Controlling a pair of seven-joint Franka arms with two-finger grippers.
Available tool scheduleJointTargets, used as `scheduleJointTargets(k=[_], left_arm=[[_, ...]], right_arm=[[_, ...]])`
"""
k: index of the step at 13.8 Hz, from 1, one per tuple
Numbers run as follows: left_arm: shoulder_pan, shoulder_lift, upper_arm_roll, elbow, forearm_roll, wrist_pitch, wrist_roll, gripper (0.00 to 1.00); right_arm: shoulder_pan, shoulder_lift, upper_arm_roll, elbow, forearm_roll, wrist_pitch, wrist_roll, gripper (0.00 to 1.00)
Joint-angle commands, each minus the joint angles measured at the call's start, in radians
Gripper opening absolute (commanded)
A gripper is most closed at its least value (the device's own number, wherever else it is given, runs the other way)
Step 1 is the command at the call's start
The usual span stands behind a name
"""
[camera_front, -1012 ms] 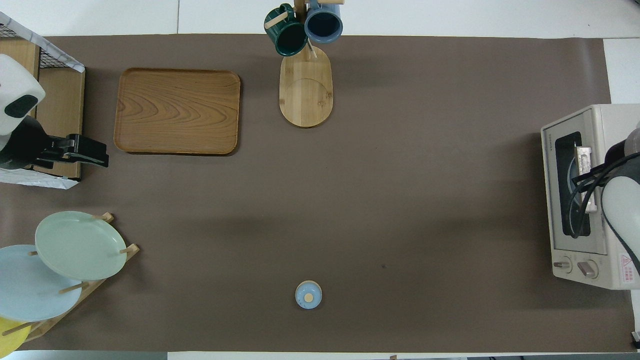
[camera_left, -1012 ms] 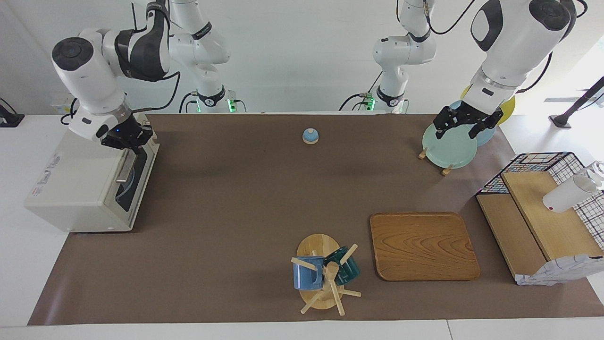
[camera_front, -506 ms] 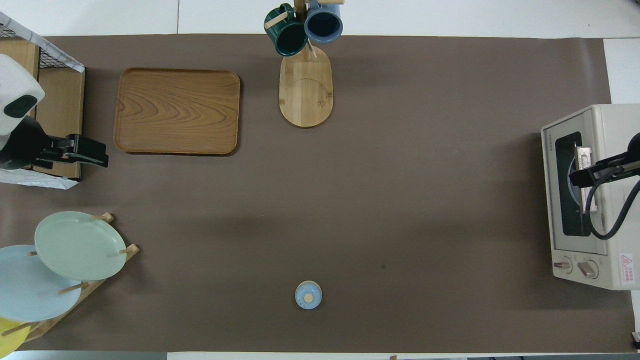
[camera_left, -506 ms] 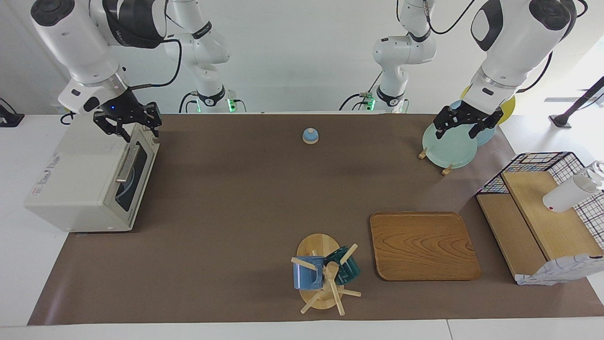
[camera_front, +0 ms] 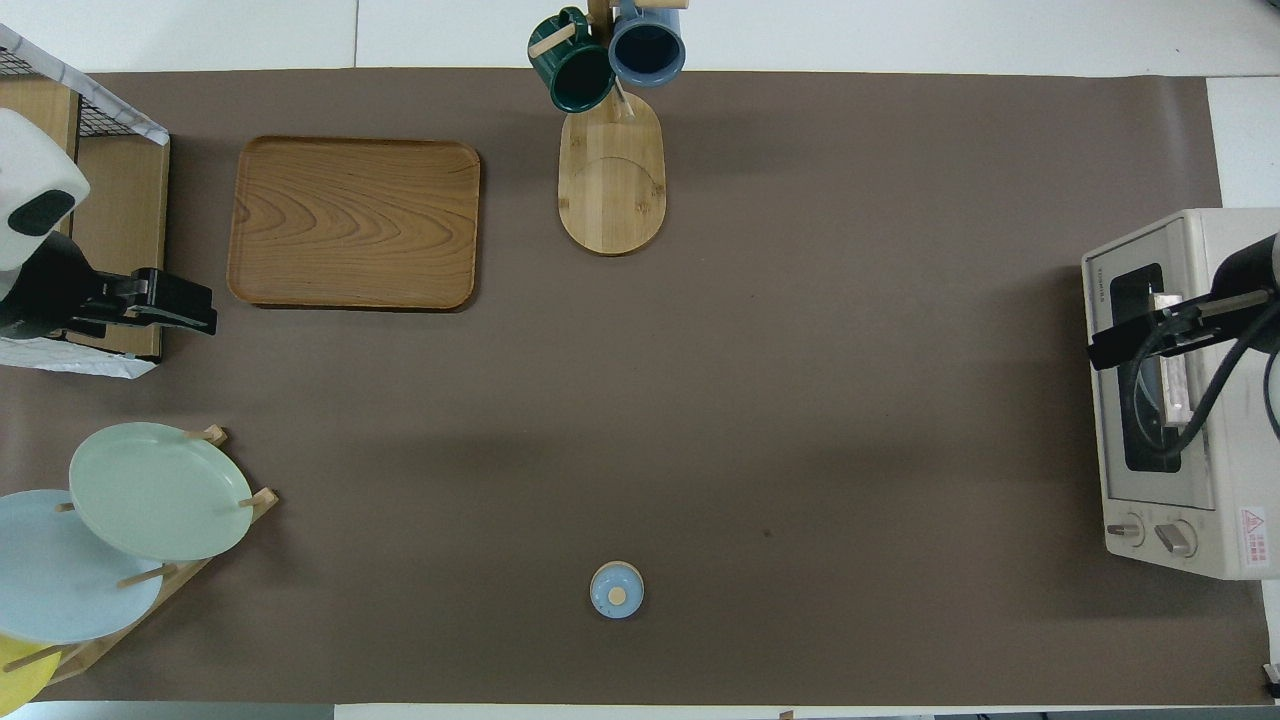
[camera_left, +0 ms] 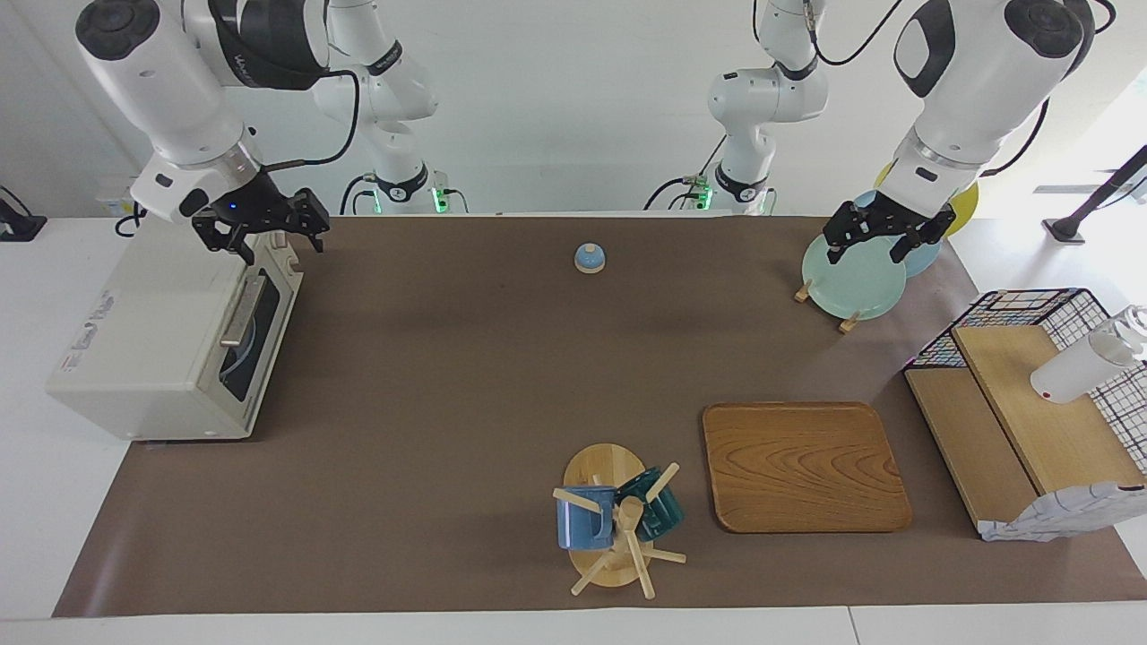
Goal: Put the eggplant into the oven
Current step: 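Swing the oven door shut with the right gripper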
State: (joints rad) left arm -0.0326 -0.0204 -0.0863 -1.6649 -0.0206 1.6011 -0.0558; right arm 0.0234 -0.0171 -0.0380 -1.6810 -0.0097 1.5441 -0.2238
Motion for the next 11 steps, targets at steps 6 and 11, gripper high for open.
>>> scheduleJointTargets(k=[6, 11], left_arm=[[0.011, -0.004, -0.007, 0.005, 0.005, -0.017, 0.011, 1.0], [0.013, -0.004, -0.007, 0.005, 0.005, -0.017, 0.011, 1.0]], right_arm=[[0.039, -0.006, -0.023, 0.04, -0.015, -0.039, 0.044, 1.0], [0.035, -0.006, -0.022, 0.04, -0.009, -0.044, 0.086, 1.0]])
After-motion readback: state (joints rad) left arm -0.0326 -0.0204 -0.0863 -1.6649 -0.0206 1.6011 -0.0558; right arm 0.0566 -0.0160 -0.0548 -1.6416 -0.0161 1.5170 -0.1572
